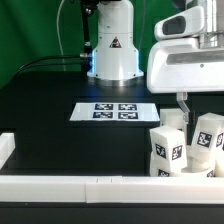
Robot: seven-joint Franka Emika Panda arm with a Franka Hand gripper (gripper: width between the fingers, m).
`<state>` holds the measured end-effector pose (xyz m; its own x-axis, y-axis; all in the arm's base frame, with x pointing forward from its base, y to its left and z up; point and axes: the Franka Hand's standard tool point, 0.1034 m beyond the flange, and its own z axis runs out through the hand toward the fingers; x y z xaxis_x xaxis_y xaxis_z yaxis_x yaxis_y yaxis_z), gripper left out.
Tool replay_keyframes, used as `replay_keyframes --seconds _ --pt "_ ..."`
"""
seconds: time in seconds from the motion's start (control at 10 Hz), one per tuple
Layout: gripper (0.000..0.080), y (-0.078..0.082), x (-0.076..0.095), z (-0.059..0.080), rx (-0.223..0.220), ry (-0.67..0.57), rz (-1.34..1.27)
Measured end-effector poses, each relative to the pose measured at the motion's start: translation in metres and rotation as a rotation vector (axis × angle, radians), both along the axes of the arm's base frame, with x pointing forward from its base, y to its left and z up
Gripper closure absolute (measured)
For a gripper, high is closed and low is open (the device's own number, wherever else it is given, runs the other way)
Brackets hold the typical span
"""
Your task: Assemble stool
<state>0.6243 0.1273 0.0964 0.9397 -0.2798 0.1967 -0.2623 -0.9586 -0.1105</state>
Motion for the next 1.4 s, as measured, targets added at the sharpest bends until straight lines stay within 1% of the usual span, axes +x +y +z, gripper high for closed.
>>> replay_keyframes --seconds 0.1,0.2,0.3,0.4,0.5,0.6,0.9,1.0,1.1,1.2,1.4 --pt "0.0151 -0.002 0.004 0.003 0.008 0.010 -0.009" --pt "0.0151 -0.003 0.001 0.001 0.021 0.027 -0.064" --pt "0.0151 -0.007 -0.008 0.001 0.056 0.108 -0.213" --pt "0.0151 -0.006 -0.007 0.008 0.087 0.176 -0.356" --pt "0.0151 -0.005 -0.001 0.007 0.106 0.150 -0.426" --pt "0.0151 0.000 -0.004 0.002 0.102 0.129 -0.433" --pt "0.0151 -0.004 -0.005 0.001 0.107 0.140 -0.459" --pt "0.0151 -0.007 -0.010 -0.003 0.113 0.175 -0.515" --pt "0.0151 -0.010 -0.010 -0.004 0.118 0.178 -0.550" --pt "0.0151 -0.012 -0.010 -0.007 0.111 0.177 -0.568" --pt "0.0151 -0.008 -0.012 -0.016 0.104 0.183 -0.601"
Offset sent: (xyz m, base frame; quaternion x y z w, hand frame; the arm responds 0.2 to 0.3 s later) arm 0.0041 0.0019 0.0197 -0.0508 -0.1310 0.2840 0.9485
